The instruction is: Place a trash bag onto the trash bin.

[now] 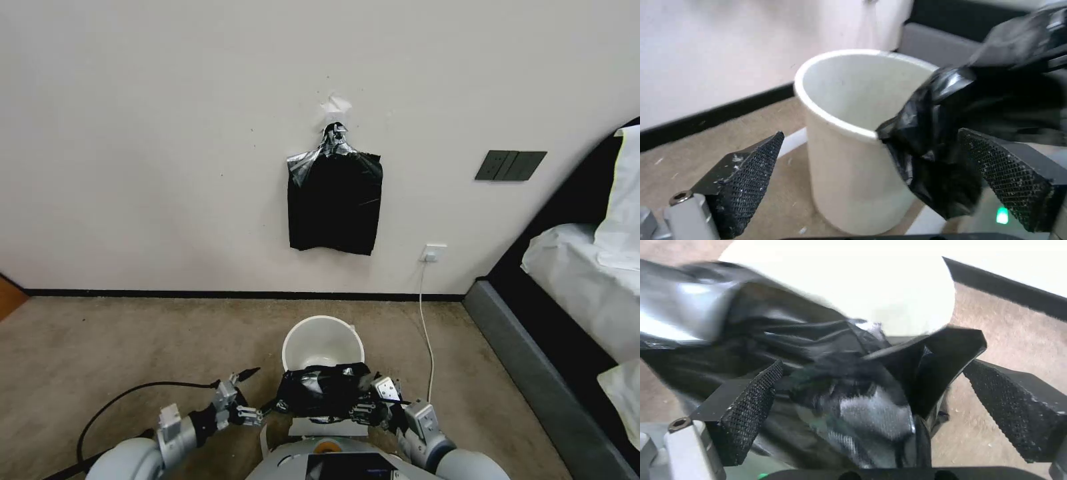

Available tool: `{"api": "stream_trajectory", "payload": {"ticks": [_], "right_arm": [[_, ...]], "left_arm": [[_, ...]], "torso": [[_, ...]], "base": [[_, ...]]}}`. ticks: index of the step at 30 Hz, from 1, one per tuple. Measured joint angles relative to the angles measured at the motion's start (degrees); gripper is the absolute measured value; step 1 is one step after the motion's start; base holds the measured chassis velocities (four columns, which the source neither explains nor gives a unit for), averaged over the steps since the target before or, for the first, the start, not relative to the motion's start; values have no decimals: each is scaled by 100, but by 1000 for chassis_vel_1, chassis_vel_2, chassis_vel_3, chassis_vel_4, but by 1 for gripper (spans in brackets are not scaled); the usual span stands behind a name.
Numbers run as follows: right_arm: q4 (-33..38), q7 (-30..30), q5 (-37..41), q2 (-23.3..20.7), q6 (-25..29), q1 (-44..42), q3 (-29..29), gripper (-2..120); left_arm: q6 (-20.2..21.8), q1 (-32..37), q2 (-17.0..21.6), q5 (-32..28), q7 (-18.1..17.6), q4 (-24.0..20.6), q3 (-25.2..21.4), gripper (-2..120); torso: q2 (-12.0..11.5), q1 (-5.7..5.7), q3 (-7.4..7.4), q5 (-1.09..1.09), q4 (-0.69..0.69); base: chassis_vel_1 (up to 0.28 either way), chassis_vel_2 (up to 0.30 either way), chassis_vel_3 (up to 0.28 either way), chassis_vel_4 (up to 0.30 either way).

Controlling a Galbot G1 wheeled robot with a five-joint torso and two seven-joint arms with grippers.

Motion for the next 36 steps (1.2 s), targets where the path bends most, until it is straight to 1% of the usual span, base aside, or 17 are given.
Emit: {"api": "stream_trajectory", "payload": {"ticks": [1, 5, 7, 11, 13, 14, 18, 21, 23, 25, 26, 29, 30, 32, 33, 34, 36], "right_arm": [[15, -47, 5, 24, 63, -7, 27, 100], [18, -26, 24, 45, -53, -15, 54, 100], [18, 265, 80, 79, -371, -20, 169, 100], [15, 615, 130, 140, -635, -79, 149, 100], [11, 1123, 666, 160, -909, -176, 27, 100], [11, 1123, 666, 160, -909, -176, 27, 100], [8, 931, 442, 182, -487, -182, -2, 100], [6, 182, 112, 139, 398, 94, 6, 100], [-13, 51, 113, 106, 575, 207, -14, 100], [-227, -406, 128, -85, 1065, 704, -72, 100], [-227, -406, 128, -85, 1065, 704, -72, 100], [-632, -874, 367, -523, 1206, 1828, -268, 100], [-632, -874, 367, -523, 1206, 1828, -268, 100], [-1137, -1121, 476, -965, 1189, 2819, -635, 100], [-1472, -1267, 468, -1193, 1090, 3437, -949, 100], [-1472, -1267, 468, -1193, 1090, 3437, -949, 100], [-2024, -1442, 405, -1494, 874, 4437, -1613, 100]], "left_arm": [[-106, -52, -7, -203, 71, 83, -40, 100], [-157, -72, -17, -323, 34, 109, -58, 100], [-289, -80, -120, -410, -148, 110, 96, 100], [-295, -86, -169, -361, -166, 28, 226, 100], [-295, -102, -171, -313, -176, -27, 282, 100], [-295, -102, -171, -313, -176, -27, 282, 100], [-295, -140, -190, -305, -187, -42, 323, 100], [-343, -144, -236, -389, -260, -75, 365, 100], [-383, -144, -247, -453, -319, -92, 371, 100], [-482, -132, -308, -720, -710, -241, 306, 100], [-482, -132, -308, -720, -710, -241, 306, 100], [-535, -97, -458, -1154, -1557, -502, 140, 100], [-535, -97, -458, -1154, -1557, -502, 140, 100], [-601, -33, -654, -1332, -2360, -700, 24, 100], [-717, -11, -757, -1179, -2809, -775, -18, 100], [-717, -11, -757, -1179, -2809, -775, -18, 100], [-869, 26, -893, -894, -3372, -848, -51, 100]], "torso": [[0, 0, 0, 0, 0], [0, 0, 0, 0, 1], [0, 0, 0, 0, 1], [0, 0, 0, 1, 1], [0, 0, 0, 2, -1], [0, 0, 0, 2, -1], [0, 0, 0, 1, -1], [0, 0, 0, 0, 1], [0, 0, 0, 0, 0], [0, 0, 0, 0, -1], [0, 0, 0, 0, -1], [0, 0, 0, 3, 2], [0, 0, 0, 3, 2], [0, 0, 0, 2, 2], [0, 0, 0, 4, 0], [0, 0, 0, 4, 0], [0, 0, 0, 2, 2]], "base": [[0, 0, 0, 0], [0, 0, 0, 0], [0, 0, 0, 0], [0, 0, 0, 0], [0, 0, 0, 0], [0, 0, 0, 0], [0, 0, 0, 0], [0, 0, 0, 0], [0, 0, 0, 0], [0, 0, 0, 0], [0, 0, 0, 0], [0, 0, 0, 0], [0, 0, 0, 0], [0, 0, 0, 0], [0, 0, 0, 0], [0, 0, 0, 0], [0, 0, 0, 0]]}}
